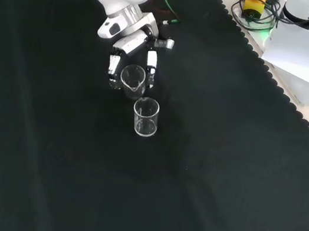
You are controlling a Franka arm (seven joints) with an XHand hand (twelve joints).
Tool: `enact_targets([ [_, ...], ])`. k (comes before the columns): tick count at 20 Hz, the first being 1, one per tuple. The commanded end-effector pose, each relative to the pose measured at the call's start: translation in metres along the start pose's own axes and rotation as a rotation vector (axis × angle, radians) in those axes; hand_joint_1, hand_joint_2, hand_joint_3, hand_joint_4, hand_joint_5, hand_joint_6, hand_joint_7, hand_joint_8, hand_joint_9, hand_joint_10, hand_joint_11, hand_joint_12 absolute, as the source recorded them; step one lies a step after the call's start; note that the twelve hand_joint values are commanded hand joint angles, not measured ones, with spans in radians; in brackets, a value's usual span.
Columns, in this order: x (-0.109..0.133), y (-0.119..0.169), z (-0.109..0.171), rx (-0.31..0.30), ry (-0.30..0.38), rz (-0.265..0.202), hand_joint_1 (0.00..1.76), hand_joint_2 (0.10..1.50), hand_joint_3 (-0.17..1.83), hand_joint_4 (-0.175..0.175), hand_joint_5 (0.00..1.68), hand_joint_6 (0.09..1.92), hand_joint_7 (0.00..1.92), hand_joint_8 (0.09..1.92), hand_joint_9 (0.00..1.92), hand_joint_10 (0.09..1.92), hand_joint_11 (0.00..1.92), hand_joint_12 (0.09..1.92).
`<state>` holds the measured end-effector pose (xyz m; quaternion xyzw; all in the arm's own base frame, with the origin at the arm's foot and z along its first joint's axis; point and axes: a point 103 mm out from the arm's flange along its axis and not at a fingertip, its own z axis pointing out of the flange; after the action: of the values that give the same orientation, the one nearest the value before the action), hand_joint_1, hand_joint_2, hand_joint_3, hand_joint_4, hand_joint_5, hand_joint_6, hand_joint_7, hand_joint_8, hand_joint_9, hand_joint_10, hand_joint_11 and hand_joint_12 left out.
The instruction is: Place the beaker back on the table.
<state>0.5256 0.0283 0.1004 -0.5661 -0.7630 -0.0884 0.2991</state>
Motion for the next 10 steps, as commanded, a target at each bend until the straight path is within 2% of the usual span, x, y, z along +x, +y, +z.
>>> enact_targets([
  [1, -0.006, 0.014, 0.006, -0.039, 0.036, -0.017, 1.41, 1.07, -0.17, -0.138, 1.09, 0.85, 1.2, 0.79, 1.35, 0.45, 0.95, 0.9],
  [5, -0.01, 0.016, 0.001, -0.075, 0.037, -0.017, 1.41, 1.06, -0.17, -0.14, 1.11, 0.82, 1.22, 0.76, 1.4, 0.36, 0.97, 0.86],
  [10, -0.016, 0.021, 0.0, -0.063, 0.039, -0.006, 1.42, 1.05, -0.17, -0.135, 1.14, 0.79, 1.22, 0.76, 1.47, 0.17, 0.99, 0.83],
])
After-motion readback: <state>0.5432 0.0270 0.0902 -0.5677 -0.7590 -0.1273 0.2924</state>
